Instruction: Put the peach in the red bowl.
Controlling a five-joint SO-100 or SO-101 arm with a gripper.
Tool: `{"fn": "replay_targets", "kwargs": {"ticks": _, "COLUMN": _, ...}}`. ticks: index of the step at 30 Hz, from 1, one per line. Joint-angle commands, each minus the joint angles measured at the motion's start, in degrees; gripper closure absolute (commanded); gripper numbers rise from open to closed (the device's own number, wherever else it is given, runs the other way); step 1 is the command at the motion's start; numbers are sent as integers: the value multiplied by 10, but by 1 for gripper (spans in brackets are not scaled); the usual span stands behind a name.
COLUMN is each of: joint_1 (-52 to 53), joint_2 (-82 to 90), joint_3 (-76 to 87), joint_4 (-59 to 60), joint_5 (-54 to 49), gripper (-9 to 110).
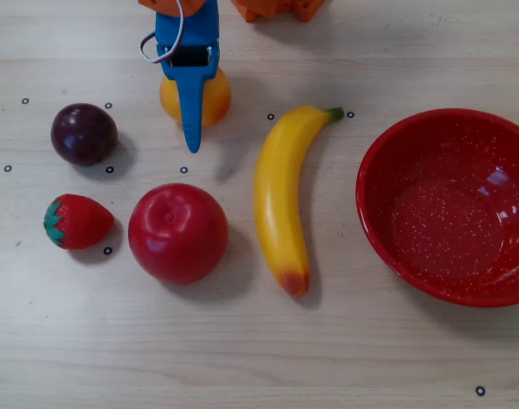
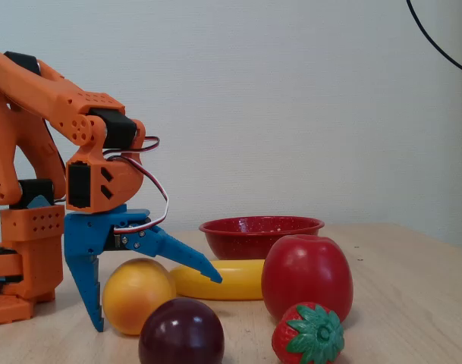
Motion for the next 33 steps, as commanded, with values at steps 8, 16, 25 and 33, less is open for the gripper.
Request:
{"fn": "replay_targets", "kwargs": {"ticks": 8, "joint_1": -7, "joint_2": 15, "joint_3": -4, "joint_4": -18, "joint_5": 7, "gripper": 40}}
{"fn": "replay_targets", "kwargs": {"ticks": 16, "joint_1": -11, "joint_2": 13, "joint_3": -2, "joint_4": -20, "joint_5": 0, "gripper": 43}}
{"fn": "replay_targets", "kwargs": {"ticks": 25, "joint_1": -14, "joint_2": 13, "joint_3": -1, "joint_4": -13, "joint_5": -4, "gripper": 49}}
{"fn": "replay_targets", "kwargs": {"ticks": 33, "joint_1": -19, "joint_2": 12, "joint_3": 1, "joint_4": -13, "joint_5": -3, "gripper": 54}}
